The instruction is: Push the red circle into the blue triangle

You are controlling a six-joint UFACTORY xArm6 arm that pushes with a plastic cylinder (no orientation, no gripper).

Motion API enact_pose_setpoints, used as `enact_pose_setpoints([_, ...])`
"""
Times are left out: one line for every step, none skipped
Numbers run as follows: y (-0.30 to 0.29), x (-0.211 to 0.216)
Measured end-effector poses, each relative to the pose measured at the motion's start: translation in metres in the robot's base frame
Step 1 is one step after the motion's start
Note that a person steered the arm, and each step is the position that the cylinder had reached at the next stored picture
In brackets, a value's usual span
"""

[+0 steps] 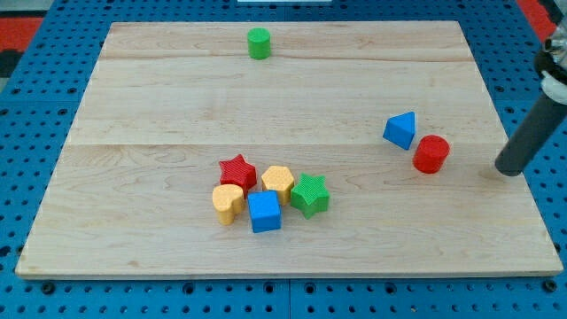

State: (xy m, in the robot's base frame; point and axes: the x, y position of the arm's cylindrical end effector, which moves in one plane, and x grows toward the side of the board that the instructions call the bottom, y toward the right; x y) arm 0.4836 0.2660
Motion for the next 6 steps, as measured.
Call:
enact_pose_setpoints([-0.027, -0.005])
enact_pose_setpoints([-0.033, 0.020])
enact_pose_setpoints([-0.069, -0.030])
enact_pose_setpoints([-0.111, -0.038])
enact_pose_setpoints([-0.135, -0.044])
enact_pose_setpoints([-0.133, -0.068])
